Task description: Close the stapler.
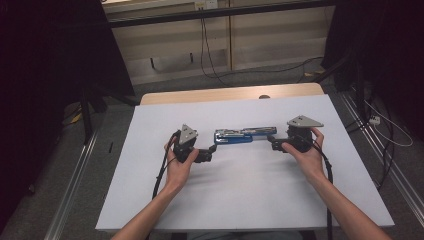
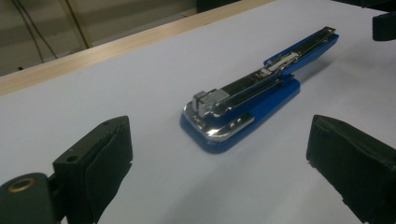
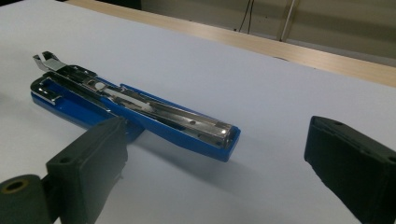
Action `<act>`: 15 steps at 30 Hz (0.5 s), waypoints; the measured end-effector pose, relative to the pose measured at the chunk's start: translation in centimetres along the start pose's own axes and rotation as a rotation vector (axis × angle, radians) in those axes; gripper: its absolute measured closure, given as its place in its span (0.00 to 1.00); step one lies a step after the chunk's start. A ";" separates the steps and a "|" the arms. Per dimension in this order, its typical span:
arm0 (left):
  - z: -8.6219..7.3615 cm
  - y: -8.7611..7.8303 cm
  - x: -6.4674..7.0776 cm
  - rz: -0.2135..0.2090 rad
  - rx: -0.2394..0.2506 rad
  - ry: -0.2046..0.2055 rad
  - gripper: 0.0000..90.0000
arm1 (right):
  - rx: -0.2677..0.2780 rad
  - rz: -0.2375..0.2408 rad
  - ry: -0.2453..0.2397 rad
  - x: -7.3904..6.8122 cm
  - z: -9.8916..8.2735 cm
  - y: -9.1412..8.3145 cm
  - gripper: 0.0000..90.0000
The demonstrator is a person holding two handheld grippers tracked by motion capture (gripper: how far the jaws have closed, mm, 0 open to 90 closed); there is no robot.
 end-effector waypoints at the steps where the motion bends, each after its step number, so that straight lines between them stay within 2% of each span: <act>1: 0.3 0.2 0.0 0.005 0.012 -0.004 0.08 | 0.000 0.014 0.010 -0.1 -0.1 0.0 0.08; 6: 0.8 1.5 -0.2 0.005 0.014 0.033 0.07 | -0.020 0.052 0.023 -0.2 -0.5 0.0 0.09; 7: 0.7 1.6 -0.3 0.003 0.015 0.014 0.07 | -0.022 0.052 0.025 -0.2 -0.5 0.0 0.11; 8: 0.6 1.7 -0.2 -0.009 0.018 -0.015 0.07 | -0.026 0.056 0.021 -0.2 -0.6 -0.1 0.14; 9: 0.5 1.8 -0.2 -0.027 0.018 -0.027 0.07 | -0.030 0.057 0.017 -0.2 -0.6 -0.1 0.16; 13: 0.3 1.5 -0.4 -0.031 0.007 -0.026 0.04 | -0.038 0.061 0.019 -0.1 -0.8 -0.1 0.27; 15: 0.3 1.5 -0.6 -0.015 0.010 -0.028 0.04 | -0.034 0.064 0.031 -0.1 -0.8 -0.1 0.30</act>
Point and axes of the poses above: each handheld gripper's, and its own axes: y roughly forward along the jaws, z roughly out of its top, x roughly to its right, the point moved 8 cm from there along y, roughly forward along the jaws, and after that the axes turned 7 degrees about -z, right-handed, at the moved point
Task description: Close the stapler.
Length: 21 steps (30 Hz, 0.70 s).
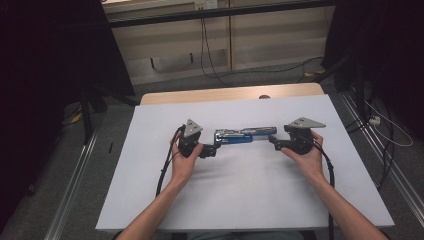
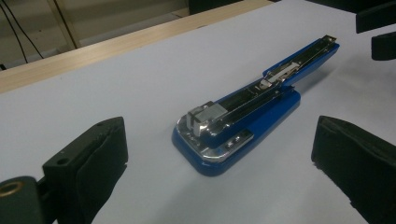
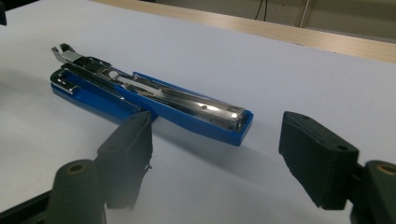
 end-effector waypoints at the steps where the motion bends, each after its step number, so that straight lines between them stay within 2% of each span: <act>1: 0.0 -0.1 -0.1 0.007 0.001 0.003 0.04 | -0.001 0.005 0.002 -0.1 0.0 0.0 0.33; 3: 0.2 -0.1 -0.1 0.004 0.016 0.001 0.04 | -0.002 0.015 -0.008 -0.2 -0.1 -0.1 0.40; 5: 0.2 -0.1 -0.3 0.025 0.011 0.014 0.04 | -0.002 0.013 -0.005 -0.1 -0.2 -0.1 0.46; 6: 0.2 0.0 -0.4 0.026 0.013 0.018 0.05 | -0.001 0.021 -0.004 0.0 -0.2 0.0 0.53; 7: 0.1 0.0 -0.4 0.027 0.009 0.020 0.06 | 0.004 0.007 -0.007 0.2 -0.2 0.0 0.59; 8: 0.1 0.1 -0.4 0.031 0.006 0.014 0.06 | 0.009 0.005 0.002 0.2 -0.2 0.0 0.61; 14: 0.8 -0.2 0.0 -0.007 0.061 -0.026 0.06 | -0.002 0.016 0.005 0.2 -0.6 0.0 0.85; 16: 1.0 -0.3 0.2 -0.008 0.071 -0.012 0.06 | -0.007 0.030 0.004 0.1 -0.6 0.1 0.91; 17: 1.1 -0.3 0.2 -0.003 0.070 -0.009 0.06 | -0.007 0.040 0.005 0.0 -0.7 0.1 0.97; 19: 0.8 -0.2 0.2 0.006 0.048 -0.002 0.07 | -0.014 0.041 0.002 -0.1 -0.7 0.1 1.00; 21: 0.7 -0.3 0.2 0.014 0.035 -0.005 0.13 | -0.015 0.046 0.001 -0.1 -0.8 0.1 1.00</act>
Point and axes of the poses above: each handheld gripper's, and its own axes: y roughly forward along the jaws, z roughly out of its top, x roughly to its right, the point moved 8 cm from there along y, roughly forward along the jaws, and after that the axes turned 7 degrees about -z, right-handed, at the moved point
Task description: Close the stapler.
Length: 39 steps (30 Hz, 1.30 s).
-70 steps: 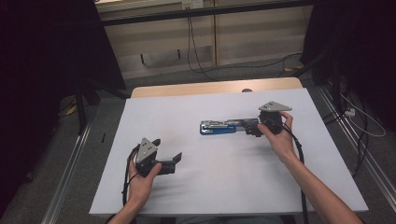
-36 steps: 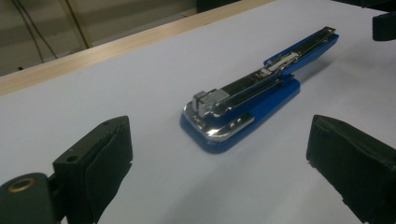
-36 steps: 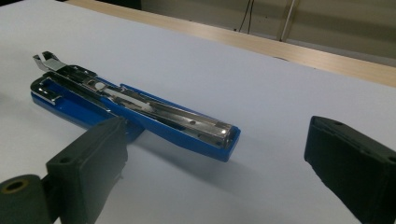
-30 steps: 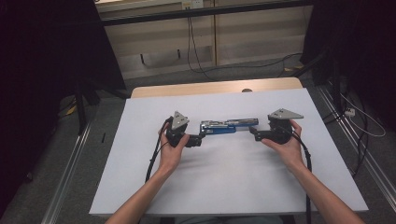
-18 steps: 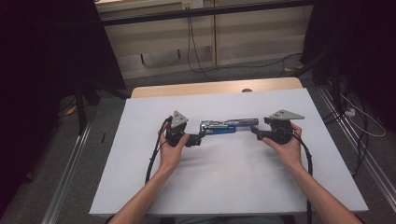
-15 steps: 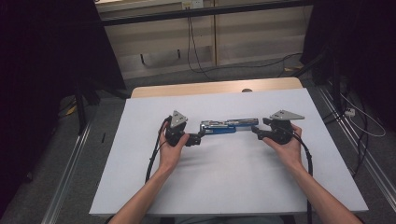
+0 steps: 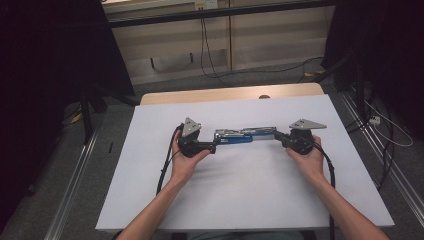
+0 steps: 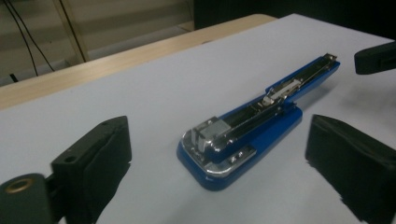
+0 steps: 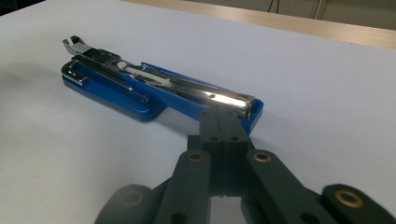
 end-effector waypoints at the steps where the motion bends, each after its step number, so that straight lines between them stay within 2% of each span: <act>1: 0.0 0.0 0.1 -0.004 -0.001 -0.006 0.17 | -0.002 0.000 -0.002 0.0 0.0 0.0 1.00; 3: 0.0 -0.1 0.1 -0.013 -0.002 -0.019 0.26 | -0.003 0.002 -0.006 0.0 0.0 0.0 1.00; 5: -0.1 -0.1 0.0 -0.004 -0.007 -0.036 0.35 | -0.001 0.000 -0.012 0.0 0.0 0.0 1.00; 6: -0.2 0.0 0.0 -0.003 -0.012 -0.038 0.37 | 0.001 -0.002 -0.016 0.1 0.0 0.0 1.00; 7: -0.3 0.0 0.0 -0.007 -0.020 -0.031 0.38 | 0.001 -0.004 -0.014 0.1 0.0 0.0 1.00; 10: -0.5 0.2 0.2 -0.008 -0.033 -0.015 0.57 | 0.000 -0.002 -0.012 0.2 0.0 -0.1 1.00; 12: -0.4 0.2 0.3 -0.015 -0.028 -0.014 0.65 | -0.002 -0.005 -0.013 0.2 -0.1 -0.1 1.00; 17: -0.7 0.4 0.2 -0.035 -0.040 -0.007 0.82 | -0.010 -0.002 -0.025 0.1 -0.2 -0.1 1.00; 20: -0.9 0.5 0.1 -0.032 -0.052 -0.002 0.92 | -0.012 -0.001 -0.031 0.0 -0.2 0.0 1.00; 22: -1.1 0.7 0.0 -0.031 -0.063 -0.005 0.96 | -0.017 0.000 -0.030 -0.1 -0.3 0.0 1.00; 24: -1.3 0.8 0.0 -0.012 -0.079 -0.019 1.00 | -0.022 0.002 -0.032 -0.1 -0.4 0.1 1.00; 29: -1.3 0.9 0.2 -0.013 -0.102 -0.034 1.00 | -0.030 0.009 -0.043 -0.5 -0.5 0.3 1.00; 35: -1.1 1.7 0.5 -0.038 -0.127 -0.005 1.00 | -0.047 0.004 -0.054 -0.5 -0.7 0.4 1.00; 39: -1.1 2.4 0.6 -0.035 -0.147 0.005 1.00 | -0.059 -0.010 -0.056 -0.2 -0.8 0.3 1.00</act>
Point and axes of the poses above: each handheld gripper's, and its own axes: y roughly forward along the jaws, z roughly out of its top, x roughly to its right, the point moved 8 cm from there along y, roughly forward along the jaws, and after that the axes turned 7 degrees about -z, right-handed, at the moved point
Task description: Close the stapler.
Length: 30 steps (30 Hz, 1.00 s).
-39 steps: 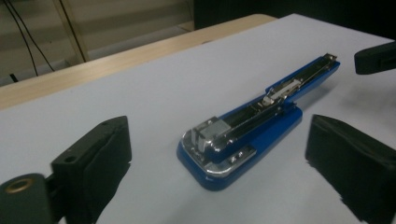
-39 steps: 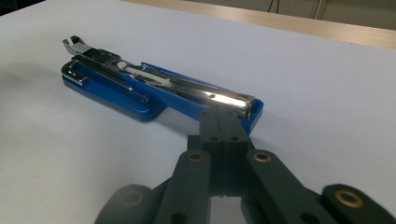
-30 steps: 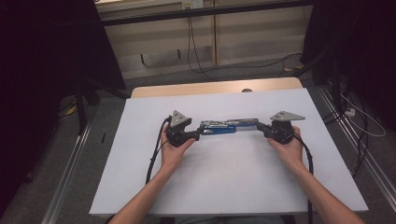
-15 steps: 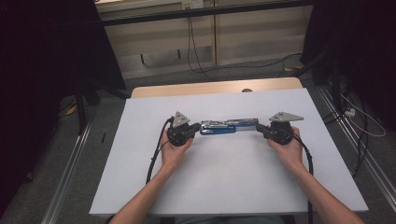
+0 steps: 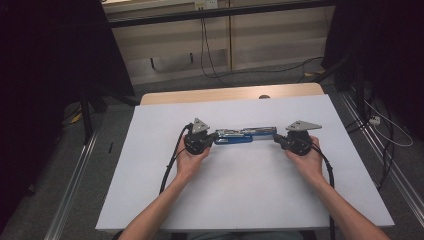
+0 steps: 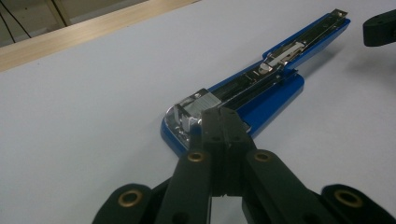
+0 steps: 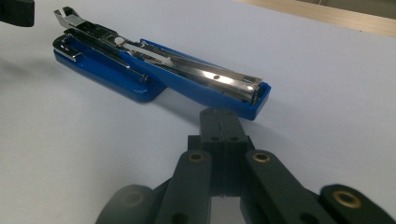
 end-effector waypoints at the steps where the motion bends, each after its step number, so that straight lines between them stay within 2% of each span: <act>1: -0.1 0.2 -0.1 0.008 -0.005 0.009 1.00 | -0.001 -0.001 -0.002 0.0 0.0 0.0 1.00; 4: -0.3 0.4 -0.1 0.002 -0.011 -0.001 1.00 | -0.003 -0.002 -0.003 0.1 -0.1 0.0 1.00; 8: -0.5 0.6 -0.5 0.014 -0.017 -0.010 1.00 | -0.005 0.002 -0.012 -0.1 -0.1 0.1 1.00; 12: -1.0 1.1 -0.7 0.018 -0.044 0.003 1.00 | -0.005 0.006 -0.018 -0.3 -0.1 0.1 1.00; 13: -1.1 1.1 -0.7 0.017 -0.053 0.018 1.00 | -0.008 0.006 -0.016 -0.3 -0.1 0.1 1.00; 23: -0.9 1.6 -0.3 0.005 -0.033 0.019 1.00 | -0.013 0.015 -0.027 -0.4 -0.2 0.6 1.00; 24: -0.9 1.6 -0.3 0.019 -0.033 0.028 1.00 | -0.013 0.016 -0.025 -0.5 -0.2 0.6 1.00; 30: -0.8 1.8 -0.4 0.011 -0.028 0.040 1.00 | -0.032 0.016 -0.028 -0.4 -0.3 0.9 1.00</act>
Point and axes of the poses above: each handheld gripper's, and its own axes: y roughly forward along the jaws, z roughly out of its top, x roughly to its right, the point moved 8 cm from there along y, roughly forward along the jaws, and after that the axes turned 7 degrees about -z, right-handed, at the moved point
